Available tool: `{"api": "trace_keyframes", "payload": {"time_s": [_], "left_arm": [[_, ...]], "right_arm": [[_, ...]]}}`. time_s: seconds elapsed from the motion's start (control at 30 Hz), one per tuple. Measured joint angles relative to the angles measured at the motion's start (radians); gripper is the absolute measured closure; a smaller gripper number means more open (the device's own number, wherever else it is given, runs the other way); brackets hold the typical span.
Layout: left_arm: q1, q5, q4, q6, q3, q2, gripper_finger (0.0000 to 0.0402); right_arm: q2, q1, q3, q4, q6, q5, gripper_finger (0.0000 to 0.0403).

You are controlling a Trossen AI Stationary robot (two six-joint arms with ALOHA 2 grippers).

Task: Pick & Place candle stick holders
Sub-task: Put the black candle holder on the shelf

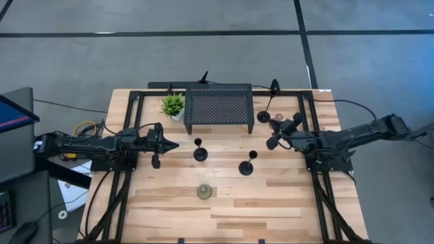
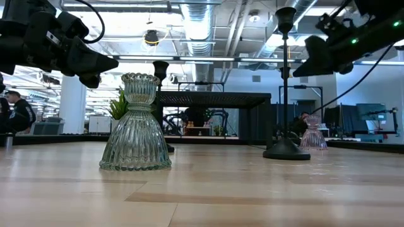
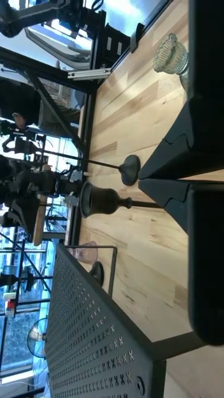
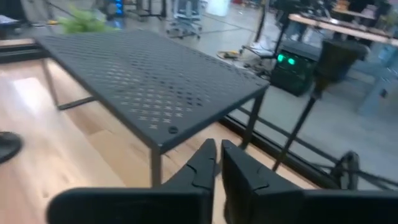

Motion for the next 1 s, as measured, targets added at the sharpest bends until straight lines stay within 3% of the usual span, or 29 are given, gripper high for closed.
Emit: {"api": "trace_keyframes", "payload": {"time_s": [0.47, 0.6, 0.87, 1.0], "left_arm": [[0.0, 0.0, 0.0, 0.0, 0.0, 0.0, 0.0395], [0.0, 0.0, 0.0, 0.0, 0.0, 0.0, 0.0395], [0.0, 0.0, 0.0, 0.0, 0.0, 0.0, 0.0395], [0.0, 0.0, 0.0, 0.002, 0.0, 0.0, 0.0395]], "right_arm": [[0.153, -0.234, 0.0, 0.044, 0.259, -0.017, 0.0162], [0.213, -0.295, 0.0, 0.139, 0.239, -0.085, 0.0144], [0.338, -0.418, 0.0, 0.308, 0.183, -0.088, 0.0143], [0.38, -0.461, 0.0, 0.379, 0.18, -0.149, 0.0143]]}}
